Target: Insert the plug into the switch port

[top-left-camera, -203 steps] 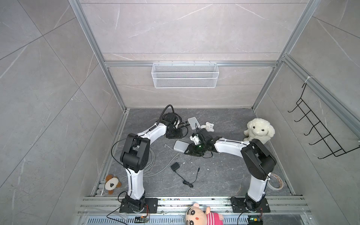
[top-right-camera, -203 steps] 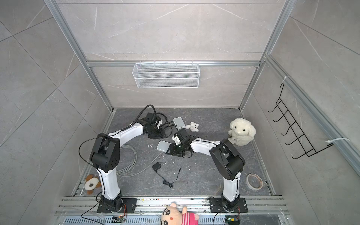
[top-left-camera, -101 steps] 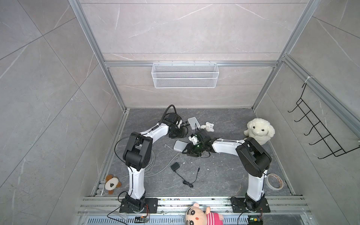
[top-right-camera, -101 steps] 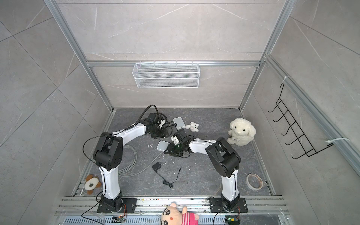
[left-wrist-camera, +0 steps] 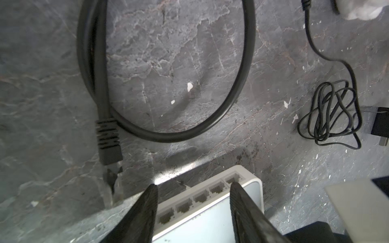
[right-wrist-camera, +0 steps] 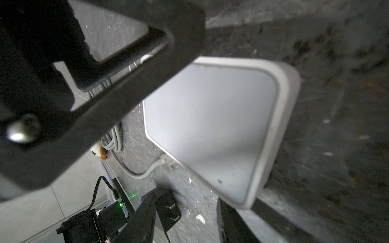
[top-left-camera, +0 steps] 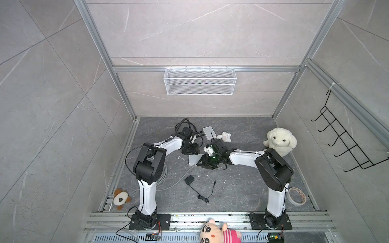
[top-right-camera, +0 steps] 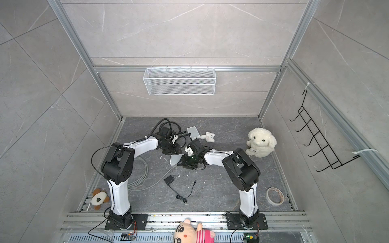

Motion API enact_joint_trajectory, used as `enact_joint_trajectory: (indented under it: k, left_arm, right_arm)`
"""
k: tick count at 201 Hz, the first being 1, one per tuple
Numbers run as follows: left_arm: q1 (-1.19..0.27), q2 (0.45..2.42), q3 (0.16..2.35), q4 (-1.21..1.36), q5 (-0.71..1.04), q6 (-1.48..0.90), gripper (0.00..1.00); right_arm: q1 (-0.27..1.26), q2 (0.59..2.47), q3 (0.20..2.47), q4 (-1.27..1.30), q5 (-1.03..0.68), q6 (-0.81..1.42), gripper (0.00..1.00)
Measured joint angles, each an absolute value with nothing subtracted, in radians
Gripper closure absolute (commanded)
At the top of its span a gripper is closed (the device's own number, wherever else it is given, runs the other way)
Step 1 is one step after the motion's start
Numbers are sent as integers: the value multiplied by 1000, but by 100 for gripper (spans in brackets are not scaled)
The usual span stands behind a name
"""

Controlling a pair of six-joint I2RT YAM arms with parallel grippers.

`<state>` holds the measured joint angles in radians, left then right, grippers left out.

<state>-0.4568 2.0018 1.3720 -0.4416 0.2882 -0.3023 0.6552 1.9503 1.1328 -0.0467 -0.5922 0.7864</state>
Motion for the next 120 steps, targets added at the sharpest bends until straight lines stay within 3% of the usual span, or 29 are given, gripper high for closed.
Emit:
enact_joint_trajectory:
  k: [120]
  left_arm:
    - [-509,1940,1329,-484,288,-334,42]
  right_arm:
    - [576,2005,1195,-65,-565,797,51]
